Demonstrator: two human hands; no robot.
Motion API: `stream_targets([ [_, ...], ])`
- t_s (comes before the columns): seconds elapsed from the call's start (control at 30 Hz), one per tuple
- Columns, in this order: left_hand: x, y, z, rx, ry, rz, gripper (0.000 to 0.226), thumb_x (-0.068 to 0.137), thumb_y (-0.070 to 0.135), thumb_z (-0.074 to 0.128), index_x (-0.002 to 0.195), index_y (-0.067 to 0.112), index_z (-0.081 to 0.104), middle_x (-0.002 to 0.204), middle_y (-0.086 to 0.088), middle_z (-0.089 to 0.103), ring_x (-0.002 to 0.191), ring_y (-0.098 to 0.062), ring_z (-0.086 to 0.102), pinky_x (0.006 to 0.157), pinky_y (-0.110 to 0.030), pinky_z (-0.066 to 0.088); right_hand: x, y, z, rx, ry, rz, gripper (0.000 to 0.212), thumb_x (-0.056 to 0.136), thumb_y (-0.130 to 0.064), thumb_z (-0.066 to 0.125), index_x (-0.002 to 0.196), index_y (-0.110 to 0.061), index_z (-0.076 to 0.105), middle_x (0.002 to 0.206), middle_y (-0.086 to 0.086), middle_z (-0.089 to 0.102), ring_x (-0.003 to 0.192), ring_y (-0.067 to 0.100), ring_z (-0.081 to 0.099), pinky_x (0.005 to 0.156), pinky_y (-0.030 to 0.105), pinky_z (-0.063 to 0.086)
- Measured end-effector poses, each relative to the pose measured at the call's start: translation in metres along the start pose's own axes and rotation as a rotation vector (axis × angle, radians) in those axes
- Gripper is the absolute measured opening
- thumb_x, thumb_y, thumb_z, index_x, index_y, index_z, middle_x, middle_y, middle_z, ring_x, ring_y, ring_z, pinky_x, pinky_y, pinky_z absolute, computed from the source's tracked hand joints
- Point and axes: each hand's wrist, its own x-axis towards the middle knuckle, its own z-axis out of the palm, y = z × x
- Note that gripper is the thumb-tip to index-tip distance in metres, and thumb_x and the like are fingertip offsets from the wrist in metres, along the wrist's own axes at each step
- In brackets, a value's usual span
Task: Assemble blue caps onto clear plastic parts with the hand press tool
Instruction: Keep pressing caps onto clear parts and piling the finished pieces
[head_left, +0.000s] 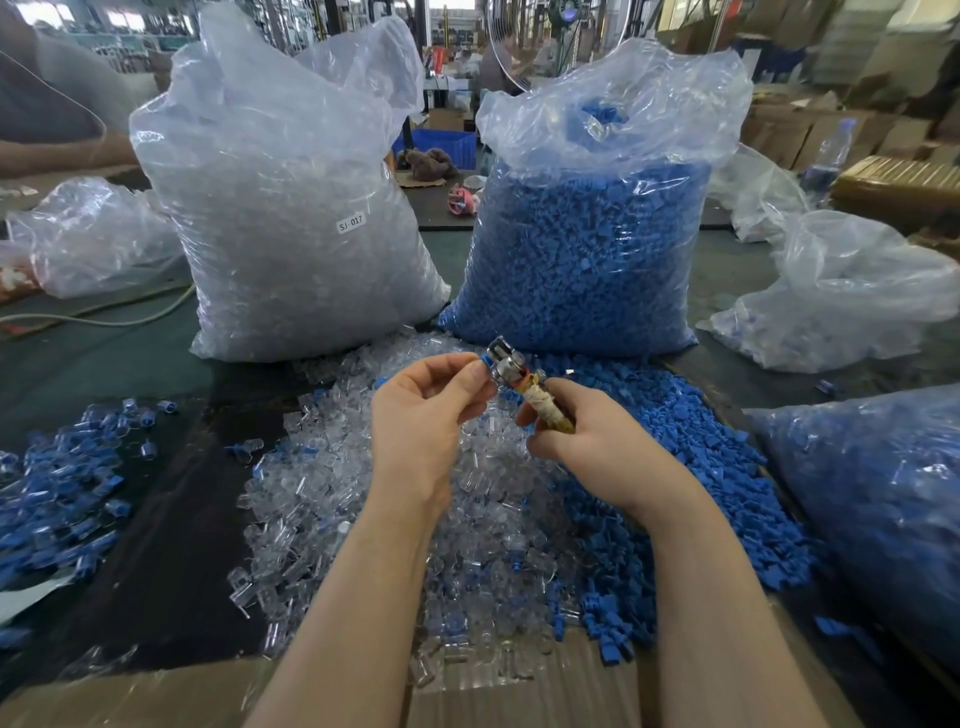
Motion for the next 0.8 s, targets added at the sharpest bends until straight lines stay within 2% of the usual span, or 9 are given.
stream_targets([
  [0.2, -0.0003, 0.0023, -0.0004, -0.012, -0.012, -0.003, 0.007, 0.085, 0.003, 0.07, 0.084, 0.01, 0.07, 0.072, 0.0, 0.074, 0.068, -0.009, 0.07, 0.061, -0.016, 0.053, -0.001, -0.0026, 0.0009, -0.001, -0.056, -0.006, 0.017, 0.087, -0.012, 0.06, 0.092, -0.028, 0.058, 0.075, -0.006, 0.054, 0.061, 0.012, 0.047, 0.06, 0.03, 0.038],
  [0.3, -0.0009, 0.004, 0.0002, -0.015, -0.014, -0.009, 0.005, 0.085, 0.003, 0.069, 0.085, 0.008, 0.07, 0.073, -0.001, 0.074, 0.068, -0.009, 0.07, 0.062, -0.017, 0.054, -0.0009, -0.0021, 0.0018, -0.034, -0.031, -0.016, 0.014, 0.084, -0.01, 0.057, 0.09, -0.023, 0.058, 0.067, -0.006, 0.051, 0.054, 0.009, 0.042, 0.055, 0.03, 0.036],
  [0.43, -0.0016, 0.0045, 0.0006, -0.007, -0.01, -0.016, 0.005, 0.085, 0.002, 0.069, 0.087, 0.007, 0.07, 0.076, -0.004, 0.074, 0.071, -0.012, 0.071, 0.065, -0.019, 0.055, -0.0006, -0.0022, 0.0033, -0.049, 0.001, -0.018, 0.015, 0.082, -0.008, 0.054, 0.083, -0.022, 0.058, 0.052, -0.014, 0.05, 0.044, 0.004, 0.039, 0.048, 0.025, 0.032],
  [0.63, -0.002, 0.0043, 0.0003, 0.005, 0.005, -0.025, 0.005, 0.085, 0.003, 0.07, 0.088, 0.006, 0.07, 0.075, -0.002, 0.074, 0.069, -0.01, 0.07, 0.065, -0.019, 0.055, 0.0003, -0.0017, 0.0058, -0.059, 0.016, -0.013, 0.012, 0.084, -0.008, 0.053, 0.082, -0.019, 0.058, 0.047, -0.013, 0.048, 0.042, 0.004, 0.039, 0.046, 0.025, 0.03],
  [0.8, -0.0024, 0.0059, 0.001, 0.007, 0.017, -0.052, 0.005, 0.086, 0.003, 0.068, 0.088, 0.007, 0.069, 0.074, 0.0, 0.075, 0.068, -0.009, 0.071, 0.063, -0.017, 0.055, 0.0003, -0.0025, 0.0057, -0.096, 0.017, -0.021, 0.011, 0.084, -0.012, 0.055, 0.083, -0.023, 0.058, 0.054, -0.009, 0.051, 0.045, 0.004, 0.043, 0.049, 0.026, 0.032],
])
